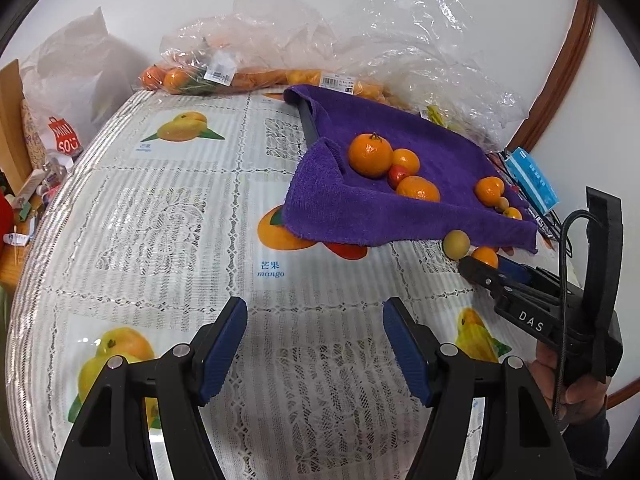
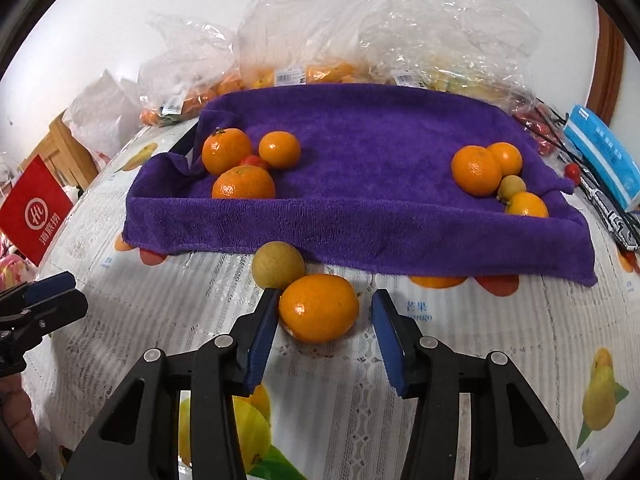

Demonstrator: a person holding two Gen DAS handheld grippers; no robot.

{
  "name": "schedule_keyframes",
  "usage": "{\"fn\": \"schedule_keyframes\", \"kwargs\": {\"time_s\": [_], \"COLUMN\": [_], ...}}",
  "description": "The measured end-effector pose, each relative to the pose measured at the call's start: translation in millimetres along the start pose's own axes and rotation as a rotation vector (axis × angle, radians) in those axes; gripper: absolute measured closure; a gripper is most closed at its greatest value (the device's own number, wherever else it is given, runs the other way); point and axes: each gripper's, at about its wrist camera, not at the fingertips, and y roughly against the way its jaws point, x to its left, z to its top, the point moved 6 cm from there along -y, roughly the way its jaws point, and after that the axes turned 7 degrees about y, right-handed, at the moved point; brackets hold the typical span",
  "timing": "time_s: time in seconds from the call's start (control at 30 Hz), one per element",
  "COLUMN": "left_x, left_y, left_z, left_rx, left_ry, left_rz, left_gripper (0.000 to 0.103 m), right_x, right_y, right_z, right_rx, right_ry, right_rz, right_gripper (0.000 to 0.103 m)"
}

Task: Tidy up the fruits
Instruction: 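Grasp an orange on the tablecloth with the right gripper, then lift the orange with the right gripper while the left gripper approaches the yellow-green fruit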

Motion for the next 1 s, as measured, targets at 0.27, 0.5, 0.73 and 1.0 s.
{"fn": "schedule_keyframes", "kwargs": {"time_s": [0.27, 0.5, 0.73, 1.0], "left_x": [-10, -24, -34, -37], "left_y": [-8, -9, -8, -10], "left_z": [-7, -22, -32, -34], "left_rx": [0.018, -0.004, -0.048, -0.057], "left_ry": [-0.021, -0.034, -0.068, -0.094], "left_rz": [0.021, 0.064, 0.132, 0.175], "left_gripper": [0.035, 0.036, 0.039, 0.040], "right_x": [1, -16, -33, -40], "right_y": [5, 29, 47, 42], "right_z": [-2, -18, -38, -41], "right_rx": [-0.013, -0.035, -0.073, -0.066], "right_ry": [0.021, 0.007, -0.020, -0.069], "right_rz": [0.013, 0.011, -0.008, 0.037], "right_gripper": [0.064, 0.066, 0.066, 0.065]}}
